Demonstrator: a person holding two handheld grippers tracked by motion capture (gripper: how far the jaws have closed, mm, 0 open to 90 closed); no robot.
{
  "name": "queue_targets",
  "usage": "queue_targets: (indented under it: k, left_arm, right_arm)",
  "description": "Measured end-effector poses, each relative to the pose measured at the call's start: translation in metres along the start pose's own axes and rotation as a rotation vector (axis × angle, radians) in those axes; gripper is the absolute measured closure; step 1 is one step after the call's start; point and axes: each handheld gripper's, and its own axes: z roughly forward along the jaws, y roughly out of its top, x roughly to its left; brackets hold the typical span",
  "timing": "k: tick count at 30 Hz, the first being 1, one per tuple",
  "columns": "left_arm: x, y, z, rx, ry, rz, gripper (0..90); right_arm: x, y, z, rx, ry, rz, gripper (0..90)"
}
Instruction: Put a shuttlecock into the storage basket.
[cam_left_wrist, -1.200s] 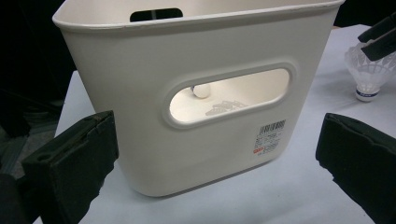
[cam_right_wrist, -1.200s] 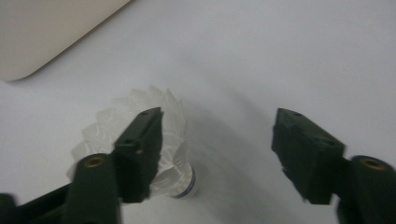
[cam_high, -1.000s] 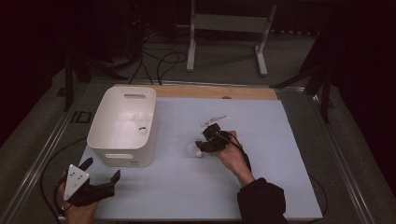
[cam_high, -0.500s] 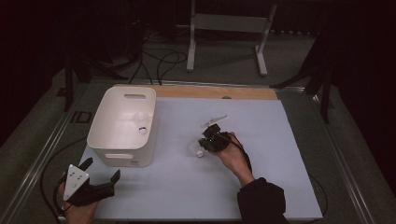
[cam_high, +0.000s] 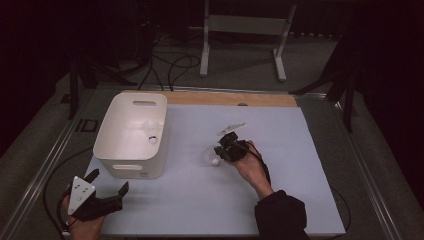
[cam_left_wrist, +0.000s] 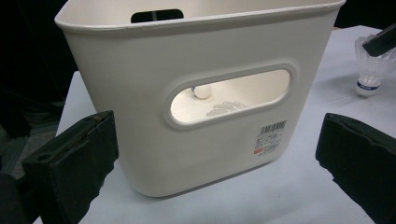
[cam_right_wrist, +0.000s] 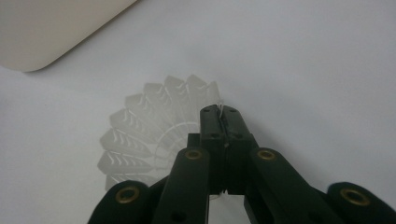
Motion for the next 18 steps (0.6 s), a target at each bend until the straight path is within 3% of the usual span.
queue_targets:
  k: [18]
  left_arm:
    - [0.0000, 0.0000, -0.0001, -0.001, 0.000, 0.000, 0.1]
  right_arm:
    - [0.0016, 0.0023, -0.0066, -0.040, -0.015, 0.007, 89.2]
